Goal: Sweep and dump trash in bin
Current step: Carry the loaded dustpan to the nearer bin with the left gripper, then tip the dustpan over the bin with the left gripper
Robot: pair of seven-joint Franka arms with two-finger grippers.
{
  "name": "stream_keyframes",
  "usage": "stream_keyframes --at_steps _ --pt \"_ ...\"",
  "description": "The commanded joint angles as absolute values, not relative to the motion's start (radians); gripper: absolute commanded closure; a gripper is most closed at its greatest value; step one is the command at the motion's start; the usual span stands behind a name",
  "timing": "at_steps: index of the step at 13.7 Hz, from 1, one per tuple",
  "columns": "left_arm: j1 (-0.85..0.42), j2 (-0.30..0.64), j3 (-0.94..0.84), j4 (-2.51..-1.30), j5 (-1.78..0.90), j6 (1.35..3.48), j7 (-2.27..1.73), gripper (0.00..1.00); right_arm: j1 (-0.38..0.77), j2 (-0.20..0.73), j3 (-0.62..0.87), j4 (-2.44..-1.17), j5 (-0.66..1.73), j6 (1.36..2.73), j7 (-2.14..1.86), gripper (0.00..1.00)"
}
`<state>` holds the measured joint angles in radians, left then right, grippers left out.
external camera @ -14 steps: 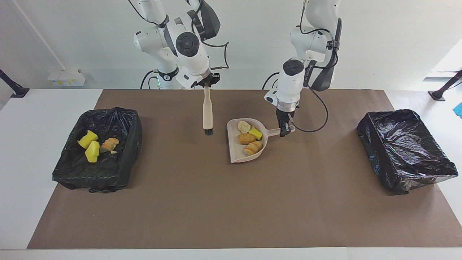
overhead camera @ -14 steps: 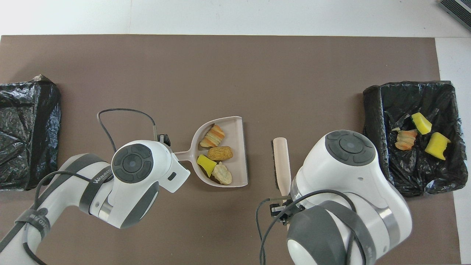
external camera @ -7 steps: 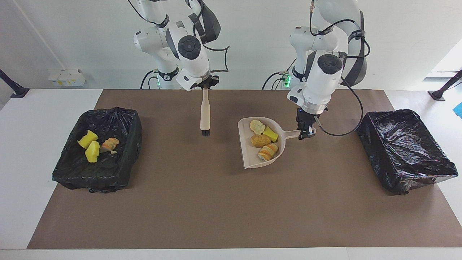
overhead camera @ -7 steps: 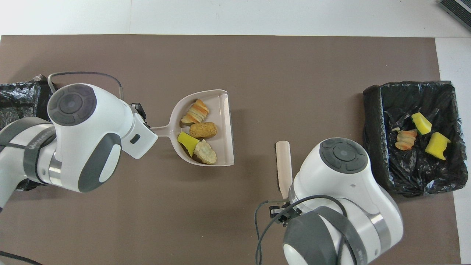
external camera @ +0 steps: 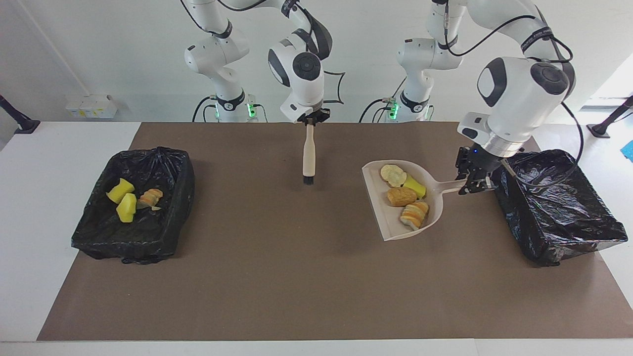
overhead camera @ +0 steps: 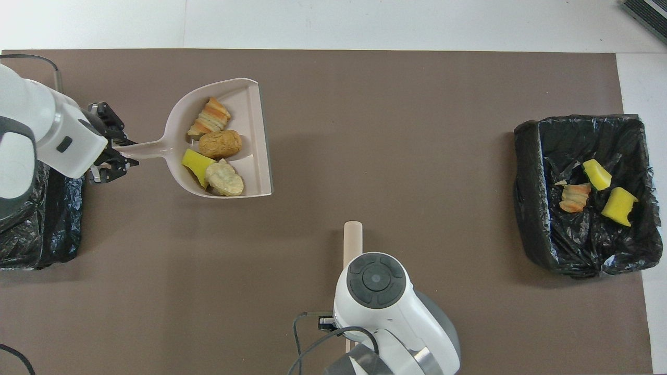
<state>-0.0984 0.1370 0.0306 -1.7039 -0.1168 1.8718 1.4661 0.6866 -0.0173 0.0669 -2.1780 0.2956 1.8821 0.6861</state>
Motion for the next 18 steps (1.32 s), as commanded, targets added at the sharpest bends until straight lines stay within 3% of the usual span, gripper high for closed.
stream_keyframes --at_steps 1,9,11,14,17,18 --pt "0.033 0.143 0.018 -1.674 -0.196 1.821 1.624 1.00 0.738 0.041 0.064 -2.164 0.340 1.960 0.742 1.00" --pt "0.429 0.127 0.034 -1.635 -0.167 1.747 2.038 1.00 0.769 0.040 0.064 -2.230 0.342 1.979 0.658 1.00" --pt "0.468 0.158 0.037 -1.577 -0.095 1.756 2.081 1.00 0.776 0.046 0.064 -2.241 0.342 2.011 0.657 1.00" --pt "0.518 0.256 0.031 -1.389 0.019 1.737 2.094 1.00 0.776 0.043 0.064 -2.258 0.342 2.042 0.618 1.00" --pt "0.508 0.299 0.031 -1.329 0.152 1.801 2.085 1.00 0.775 0.046 0.064 -2.257 0.342 2.040 0.604 1.00" --pt "0.488 0.301 0.029 -1.335 0.226 1.833 2.079 1.00 0.770 0.049 0.064 -2.255 0.342 2.040 0.607 0.85"
